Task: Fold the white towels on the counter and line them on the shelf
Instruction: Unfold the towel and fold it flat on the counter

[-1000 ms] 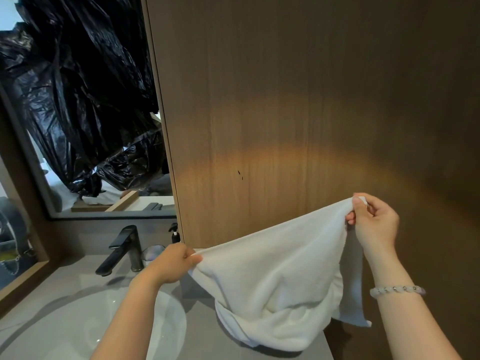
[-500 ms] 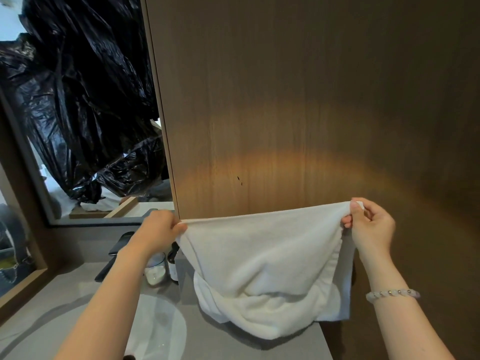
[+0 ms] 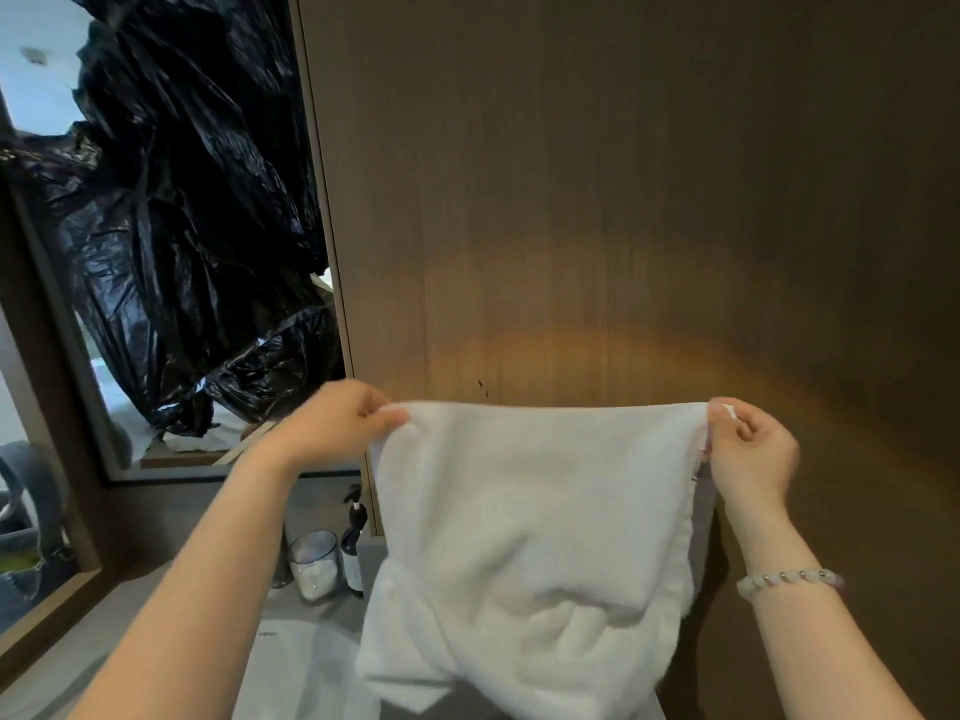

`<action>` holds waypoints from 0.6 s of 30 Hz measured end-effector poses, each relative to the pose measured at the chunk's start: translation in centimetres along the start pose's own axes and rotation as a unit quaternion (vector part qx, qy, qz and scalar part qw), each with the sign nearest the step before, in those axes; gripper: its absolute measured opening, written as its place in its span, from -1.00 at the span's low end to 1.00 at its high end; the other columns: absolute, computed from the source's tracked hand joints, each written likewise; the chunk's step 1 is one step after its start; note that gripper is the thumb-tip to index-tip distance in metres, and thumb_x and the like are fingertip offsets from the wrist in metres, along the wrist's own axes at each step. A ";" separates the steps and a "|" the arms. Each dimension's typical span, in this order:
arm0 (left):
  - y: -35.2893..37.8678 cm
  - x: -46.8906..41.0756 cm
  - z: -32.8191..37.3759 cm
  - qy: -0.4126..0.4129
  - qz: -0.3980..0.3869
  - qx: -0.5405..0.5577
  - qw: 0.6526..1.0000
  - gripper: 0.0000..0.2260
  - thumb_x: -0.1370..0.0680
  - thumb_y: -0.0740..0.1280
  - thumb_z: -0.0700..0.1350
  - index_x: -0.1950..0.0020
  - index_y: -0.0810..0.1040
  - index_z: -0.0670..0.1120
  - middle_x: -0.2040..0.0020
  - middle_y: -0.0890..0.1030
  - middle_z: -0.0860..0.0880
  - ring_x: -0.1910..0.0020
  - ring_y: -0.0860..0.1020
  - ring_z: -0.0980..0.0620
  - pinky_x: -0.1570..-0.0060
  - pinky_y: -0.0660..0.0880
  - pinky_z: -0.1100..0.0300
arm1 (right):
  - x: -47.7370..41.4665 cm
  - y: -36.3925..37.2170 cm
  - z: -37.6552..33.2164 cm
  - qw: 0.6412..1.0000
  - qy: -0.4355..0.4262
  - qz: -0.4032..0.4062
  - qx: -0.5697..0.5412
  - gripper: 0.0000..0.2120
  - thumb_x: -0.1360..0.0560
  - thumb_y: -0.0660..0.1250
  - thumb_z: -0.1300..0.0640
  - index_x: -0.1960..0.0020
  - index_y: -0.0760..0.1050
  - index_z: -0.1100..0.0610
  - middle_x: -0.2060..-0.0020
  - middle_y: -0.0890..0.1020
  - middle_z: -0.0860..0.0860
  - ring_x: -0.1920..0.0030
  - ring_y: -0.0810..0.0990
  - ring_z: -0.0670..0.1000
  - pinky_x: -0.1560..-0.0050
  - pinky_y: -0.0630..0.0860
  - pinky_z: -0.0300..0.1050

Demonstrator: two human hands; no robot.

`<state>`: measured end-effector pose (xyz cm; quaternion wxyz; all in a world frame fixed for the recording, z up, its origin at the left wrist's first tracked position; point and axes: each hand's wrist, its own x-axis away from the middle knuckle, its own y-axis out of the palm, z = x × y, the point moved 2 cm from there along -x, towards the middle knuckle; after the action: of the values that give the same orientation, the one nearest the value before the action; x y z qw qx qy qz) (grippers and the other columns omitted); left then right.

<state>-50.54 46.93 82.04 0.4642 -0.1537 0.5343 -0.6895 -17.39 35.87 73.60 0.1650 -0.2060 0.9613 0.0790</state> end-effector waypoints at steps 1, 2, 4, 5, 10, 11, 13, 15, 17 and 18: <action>0.5 0.0 0.1 0.007 -0.013 0.002 1.000 -0.73 -0.60 0.21 0.01 0.27 0.52 0.01 0.37 0.48 0.10 0.42 0.40 0.21 0.39 0.27 0.38 | 0.1 0.1 -0.3 1.000 -0.017 -0.016 0.014 -0.86 -0.55 0.28 0.15 -0.05 0.58 0.12 0.11 0.59 -0.05 0.04 0.55 -0.01 -0.01 0.53 -0.08; 0.7 -0.1 0.1 0.005 -0.006 0.015 1.000 -0.73 -0.60 0.21 0.00 0.27 0.53 0.01 0.34 0.49 0.10 0.38 0.43 0.21 0.36 0.29 0.36 | 0.3 0.2 -0.7 0.998 -0.032 -0.037 0.032 -0.87 -0.54 0.29 0.15 -0.04 0.58 0.12 0.13 0.59 -0.06 0.04 0.55 0.00 -0.01 0.54 -0.07; 0.6 -0.2 -0.4 -0.009 0.044 0.042 0.998 -0.71 -0.60 0.20 0.00 0.30 0.49 -0.02 0.34 0.48 0.05 0.35 0.43 0.15 0.34 0.29 0.30 | 0.6 0.1 -1.2 0.994 -0.057 -0.062 0.067 -0.85 -0.53 0.31 0.12 -0.04 0.59 0.13 0.12 0.59 -0.06 0.05 0.55 -0.01 -0.02 0.53 -0.08; 0.8 -0.1 -0.5 -0.011 0.042 0.043 0.998 -0.71 -0.61 0.19 0.00 0.29 0.48 -0.01 0.32 0.49 0.05 0.34 0.43 0.13 0.33 0.30 0.29 | 0.7 0.0 -1.5 0.992 -0.069 -0.067 0.079 -0.85 -0.53 0.31 0.11 -0.03 0.60 0.12 0.11 0.58 -0.05 0.06 0.54 -0.02 -0.01 0.51 -0.10; 1.9 0.6 -1.3 -0.020 0.019 0.073 0.997 -0.74 -0.60 0.22 0.00 0.25 0.55 -0.01 0.28 0.56 0.03 0.24 0.51 0.04 0.27 0.36 0.24 | 1.5 -1.1 -2.0 0.993 -0.094 -0.017 0.066 -0.91 -0.53 0.31 0.14 0.02 0.58 0.11 0.15 0.57 -0.06 0.10 0.51 -0.05 0.05 0.44 -0.15; 1.8 0.8 -1.6 -0.029 0.025 0.073 0.997 -0.74 -0.60 0.21 0.00 0.25 0.55 -0.01 0.26 0.57 0.01 0.23 0.52 0.03 0.27 0.36 0.24 | 1.6 -1.5 -1.9 0.994 -0.088 0.004 0.061 -0.90 -0.53 0.31 0.14 0.01 0.58 0.11 0.13 0.57 -0.05 0.09 0.51 -0.04 0.04 0.44 -0.14; 2.1 1.0 -2.2 -0.035 0.027 0.093 0.995 -0.74 -0.60 0.22 0.01 0.20 0.59 -0.05 0.18 0.62 -0.06 0.13 0.57 -0.02 0.19 0.41 0.20 | 1.8 -2.2 -1.5 0.995 -0.076 0.032 0.056 -0.88 -0.54 0.29 0.14 -0.03 0.58 0.12 0.10 0.56 -0.04 0.06 0.51 -0.03 0.01 0.45 -0.13; 2.2 1.5 -2.2 -0.037 0.022 0.100 0.994 -0.75 -0.59 0.22 0.00 0.17 0.60 -0.07 0.14 0.63 -0.08 0.11 0.57 -0.03 0.20 0.41 0.26 | 2.0 -2.8 -1.2 0.995 -0.069 0.035 0.068 -0.85 -0.54 0.29 0.15 -0.05 0.58 0.15 0.09 0.56 -0.03 0.04 0.50 -0.02 -0.01 0.44 -0.12; 2.4 1.9 -2.0 -0.031 0.014 0.075 0.997 -0.75 -0.59 0.23 0.00 0.15 0.61 -0.07 0.22 0.60 -0.03 0.24 0.53 0.07 0.35 0.35 0.41 | 2.6 -3.2 -0.8 0.995 -0.057 0.041 0.071 -0.84 -0.54 0.28 0.16 -0.07 0.59 0.15 0.09 0.56 -0.03 0.04 0.51 -0.02 -0.01 0.43 -0.13; 2.5 2.2 -1.9 -0.026 0.017 0.070 0.997 -0.75 -0.59 0.23 0.00 0.16 0.61 -0.08 0.27 0.58 0.00 0.30 0.49 0.12 0.40 0.33 0.41 | 3.0 -3.5 -0.6 0.995 -0.052 0.050 0.071 -0.84 -0.54 0.28 0.15 -0.07 0.59 0.14 0.08 0.57 -0.03 0.04 0.51 -0.01 -0.01 0.44 -0.12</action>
<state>-51.85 46.32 78.50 0.4991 -0.1301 0.4747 -0.7131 -18.70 31.49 72.85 0.2253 -0.1409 0.9636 0.0290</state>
